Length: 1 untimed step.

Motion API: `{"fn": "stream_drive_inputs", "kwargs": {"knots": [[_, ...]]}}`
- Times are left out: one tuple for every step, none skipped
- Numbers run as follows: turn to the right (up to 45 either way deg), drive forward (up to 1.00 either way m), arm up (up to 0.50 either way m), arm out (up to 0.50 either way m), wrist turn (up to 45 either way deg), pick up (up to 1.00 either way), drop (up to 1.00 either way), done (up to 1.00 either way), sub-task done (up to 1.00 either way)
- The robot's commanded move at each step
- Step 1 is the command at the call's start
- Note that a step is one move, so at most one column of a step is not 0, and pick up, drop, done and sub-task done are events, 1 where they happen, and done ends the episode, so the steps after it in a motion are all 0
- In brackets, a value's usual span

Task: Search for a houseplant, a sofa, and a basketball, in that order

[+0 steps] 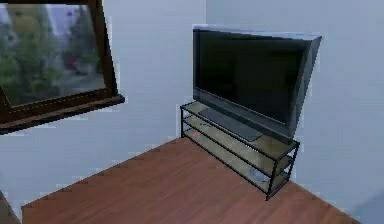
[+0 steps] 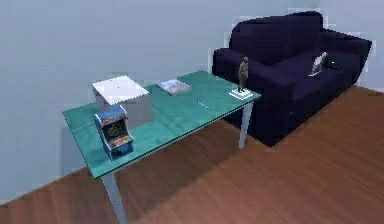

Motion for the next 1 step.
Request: {"fn": "stream_drive_inputs", "kwargs": {"knots": [[45.0, 0.0, 0.0, 0.0, 0.0, 0.0, 0.0, 0.0, 0.0]]}}
